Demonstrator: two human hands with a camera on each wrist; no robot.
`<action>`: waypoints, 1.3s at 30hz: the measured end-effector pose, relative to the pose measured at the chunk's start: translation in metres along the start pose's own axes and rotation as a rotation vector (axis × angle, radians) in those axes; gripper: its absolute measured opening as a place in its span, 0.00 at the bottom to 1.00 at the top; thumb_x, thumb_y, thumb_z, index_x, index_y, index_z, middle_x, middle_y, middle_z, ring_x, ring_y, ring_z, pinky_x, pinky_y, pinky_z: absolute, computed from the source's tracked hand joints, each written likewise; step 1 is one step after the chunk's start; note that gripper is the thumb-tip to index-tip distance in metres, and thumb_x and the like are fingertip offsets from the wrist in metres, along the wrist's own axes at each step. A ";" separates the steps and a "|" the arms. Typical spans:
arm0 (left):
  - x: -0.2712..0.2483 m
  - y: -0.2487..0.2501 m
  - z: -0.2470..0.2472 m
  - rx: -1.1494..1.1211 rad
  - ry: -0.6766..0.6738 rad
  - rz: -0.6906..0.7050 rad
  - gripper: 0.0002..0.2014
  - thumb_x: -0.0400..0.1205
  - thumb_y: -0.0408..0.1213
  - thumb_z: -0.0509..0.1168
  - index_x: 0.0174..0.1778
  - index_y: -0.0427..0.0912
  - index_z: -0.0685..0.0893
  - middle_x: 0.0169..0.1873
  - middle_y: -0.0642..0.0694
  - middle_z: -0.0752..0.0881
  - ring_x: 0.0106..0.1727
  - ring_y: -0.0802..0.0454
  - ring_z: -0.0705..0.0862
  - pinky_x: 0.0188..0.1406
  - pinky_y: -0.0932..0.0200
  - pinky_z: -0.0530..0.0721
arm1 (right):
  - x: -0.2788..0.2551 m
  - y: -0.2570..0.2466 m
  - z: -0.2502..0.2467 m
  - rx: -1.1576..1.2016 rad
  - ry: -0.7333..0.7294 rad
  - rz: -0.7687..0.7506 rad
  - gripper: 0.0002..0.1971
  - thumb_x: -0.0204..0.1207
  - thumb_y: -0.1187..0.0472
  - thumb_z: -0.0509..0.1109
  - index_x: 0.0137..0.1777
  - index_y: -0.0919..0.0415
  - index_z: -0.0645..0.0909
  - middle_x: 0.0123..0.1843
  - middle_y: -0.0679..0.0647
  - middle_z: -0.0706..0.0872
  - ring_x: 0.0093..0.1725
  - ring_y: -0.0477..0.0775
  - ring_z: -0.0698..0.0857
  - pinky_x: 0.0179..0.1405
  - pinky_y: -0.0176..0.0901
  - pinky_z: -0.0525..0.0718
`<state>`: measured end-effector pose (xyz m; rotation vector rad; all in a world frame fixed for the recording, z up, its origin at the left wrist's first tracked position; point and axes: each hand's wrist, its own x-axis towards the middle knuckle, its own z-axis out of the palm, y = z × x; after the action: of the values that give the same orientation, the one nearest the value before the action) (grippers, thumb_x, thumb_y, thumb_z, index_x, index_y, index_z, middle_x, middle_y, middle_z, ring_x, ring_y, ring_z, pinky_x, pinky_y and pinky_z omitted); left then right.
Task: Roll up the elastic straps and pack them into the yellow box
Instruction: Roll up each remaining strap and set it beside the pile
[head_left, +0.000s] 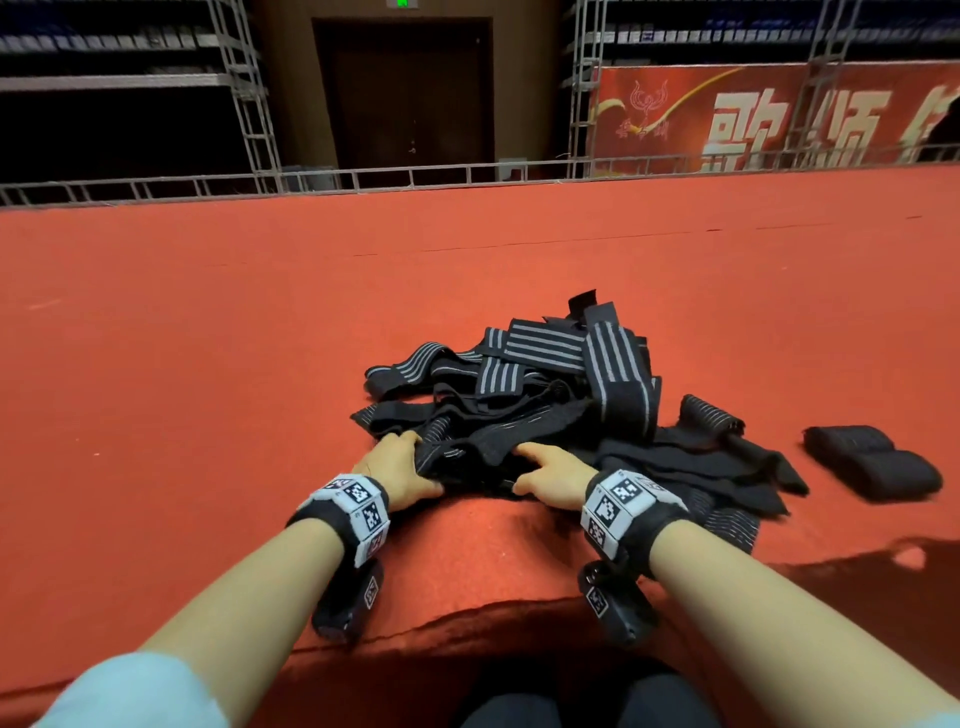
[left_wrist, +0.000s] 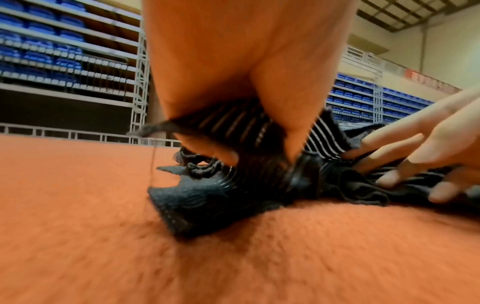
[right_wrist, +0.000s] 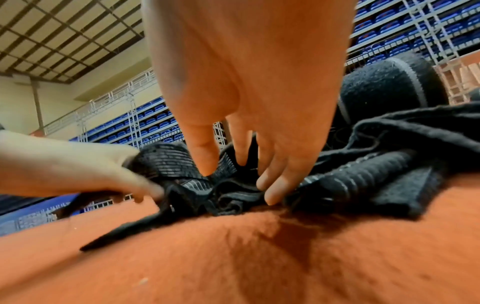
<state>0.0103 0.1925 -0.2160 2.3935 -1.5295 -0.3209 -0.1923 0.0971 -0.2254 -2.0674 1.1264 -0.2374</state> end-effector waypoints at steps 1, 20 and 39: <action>0.000 0.003 -0.005 0.004 0.081 -0.002 0.14 0.73 0.45 0.70 0.54 0.47 0.81 0.52 0.42 0.87 0.57 0.40 0.85 0.49 0.55 0.81 | 0.000 0.003 0.000 -0.053 -0.019 0.003 0.35 0.74 0.61 0.72 0.81 0.57 0.66 0.78 0.53 0.74 0.74 0.53 0.75 0.70 0.40 0.74; -0.007 0.074 -0.196 -1.269 0.793 0.122 0.13 0.75 0.26 0.61 0.28 0.45 0.82 0.25 0.46 0.80 0.32 0.48 0.80 0.34 0.56 0.78 | 0.001 0.020 0.010 0.298 0.018 0.073 0.41 0.76 0.63 0.73 0.84 0.60 0.55 0.80 0.55 0.70 0.71 0.53 0.78 0.39 0.27 0.75; -0.005 0.067 -0.183 -1.214 0.719 0.087 0.14 0.77 0.25 0.60 0.30 0.45 0.82 0.27 0.47 0.79 0.27 0.53 0.76 0.27 0.63 0.74 | 0.030 0.020 -0.089 0.825 0.574 0.349 0.11 0.75 0.59 0.76 0.43 0.59 0.74 0.30 0.57 0.77 0.24 0.52 0.76 0.22 0.42 0.82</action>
<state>0.0128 0.1922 -0.0210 1.2399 -0.7150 -0.2196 -0.2302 0.0197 -0.1823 -1.0695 1.3824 -0.9798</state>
